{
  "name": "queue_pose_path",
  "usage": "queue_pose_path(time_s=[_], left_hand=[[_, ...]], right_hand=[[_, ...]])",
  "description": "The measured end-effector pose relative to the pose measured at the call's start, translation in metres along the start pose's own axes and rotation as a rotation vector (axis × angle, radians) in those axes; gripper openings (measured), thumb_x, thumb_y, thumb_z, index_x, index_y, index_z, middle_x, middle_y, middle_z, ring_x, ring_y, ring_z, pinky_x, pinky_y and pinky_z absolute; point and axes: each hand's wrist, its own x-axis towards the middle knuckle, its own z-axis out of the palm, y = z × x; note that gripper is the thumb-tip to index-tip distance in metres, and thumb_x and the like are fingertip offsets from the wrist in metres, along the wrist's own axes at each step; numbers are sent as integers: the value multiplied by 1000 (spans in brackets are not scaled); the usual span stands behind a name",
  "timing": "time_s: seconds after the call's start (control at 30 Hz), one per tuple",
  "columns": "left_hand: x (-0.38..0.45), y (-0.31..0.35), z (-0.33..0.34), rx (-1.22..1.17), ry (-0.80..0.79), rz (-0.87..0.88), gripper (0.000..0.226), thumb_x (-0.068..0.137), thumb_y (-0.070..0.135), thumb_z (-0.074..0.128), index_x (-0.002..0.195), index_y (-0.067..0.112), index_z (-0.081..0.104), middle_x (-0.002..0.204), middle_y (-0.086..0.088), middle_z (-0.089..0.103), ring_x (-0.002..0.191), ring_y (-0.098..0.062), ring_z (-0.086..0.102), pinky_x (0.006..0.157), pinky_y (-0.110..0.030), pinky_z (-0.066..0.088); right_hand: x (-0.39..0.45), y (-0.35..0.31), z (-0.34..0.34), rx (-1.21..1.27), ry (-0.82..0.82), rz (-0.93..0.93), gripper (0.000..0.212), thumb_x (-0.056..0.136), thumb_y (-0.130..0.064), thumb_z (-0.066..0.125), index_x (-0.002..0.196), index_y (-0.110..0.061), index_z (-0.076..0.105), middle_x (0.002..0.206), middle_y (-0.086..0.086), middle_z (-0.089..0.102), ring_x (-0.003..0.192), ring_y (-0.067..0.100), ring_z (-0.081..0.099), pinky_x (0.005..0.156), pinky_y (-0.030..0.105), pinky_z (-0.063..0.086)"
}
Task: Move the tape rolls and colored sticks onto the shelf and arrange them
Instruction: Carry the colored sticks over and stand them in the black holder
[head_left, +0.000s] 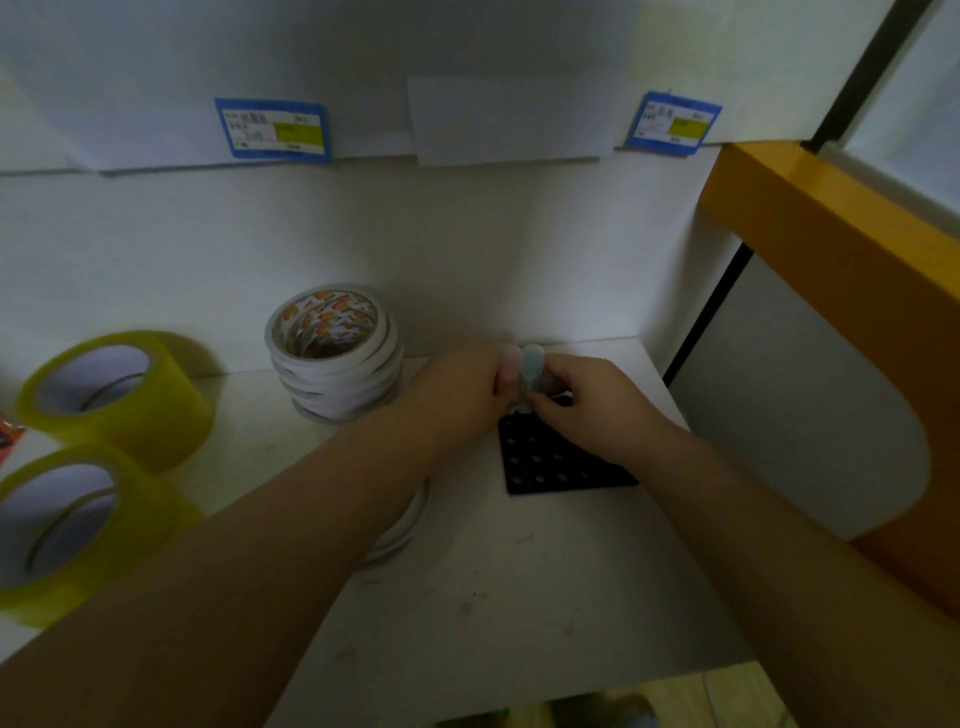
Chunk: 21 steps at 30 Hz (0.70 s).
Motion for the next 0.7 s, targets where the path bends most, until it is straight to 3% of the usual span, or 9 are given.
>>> queue_pose_path(time_s=[0.07, 0.17, 0.3, 0.43, 0.5, 0.6, 0.7], left_hand=[[1, 1, -1, 3, -16, -8, 14, 89, 16, 63, 77, 8, 63, 83, -5, 66, 77, -18, 59, 73, -31, 44], [4, 4, -5, 58, -77, -29, 16, 89, 19, 64, 76, 10, 63, 85, -6, 67, 81, -21, 60, 73, -30, 43], [6, 9, -11, 85, -128, -56, 32, 95, 24, 57, 65, 20, 49, 71, 3, 57, 75, -22, 57, 59, -19, 37], [1, 21, -15, 31, -156, -104, 15, 91, 17, 63, 77, 10, 63, 96, -16, 69, 93, -30, 63, 84, -36, 48], [-2, 27, -17, 53, -147, -113, 13, 94, 17, 58, 84, 10, 63, 102, -19, 68, 98, -32, 62, 87, -37, 49], [-6, 31, -17, 60, -168, -121, 12, 94, 12, 57, 88, 4, 62, 93, -11, 65, 92, -28, 61, 73, -28, 43], [-12, 33, -14, 31, -115, -198, 11, 89, 15, 61, 79, 17, 55, 78, 3, 57, 86, -27, 65, 68, -30, 49]], right_hand=[[0, 2, 1, -12, 13, -5, 11, 92, -16, 65, 98, -23, 71, 93, -16, 71, 88, -5, 65, 79, 10, 48], [-2, 2, 2, 3, 22, -4, 13, 92, -13, 65, 102, -19, 72, 95, -11, 72, 88, -3, 65, 79, 6, 46], [-1, -1, 3, -37, 20, 26, 4, 92, -14, 65, 93, -16, 68, 90, -2, 72, 84, 7, 65, 75, 16, 50], [-2, -7, 1, -100, 4, 84, 15, 93, -17, 63, 80, -20, 59, 78, -1, 64, 69, 5, 56, 60, 11, 39], [-2, -10, 1, -107, 8, 107, 13, 92, -17, 64, 80, -17, 60, 77, 1, 64, 67, 6, 56, 59, 16, 40], [-3, -15, 1, -109, 2, 137, 7, 90, -17, 66, 89, -10, 67, 85, 4, 70, 77, 16, 63, 68, 28, 47], [-13, -24, -5, -75, 20, 174, 29, 89, -18, 68, 117, -11, 68, 115, 4, 70, 107, 15, 63, 92, 27, 50]])
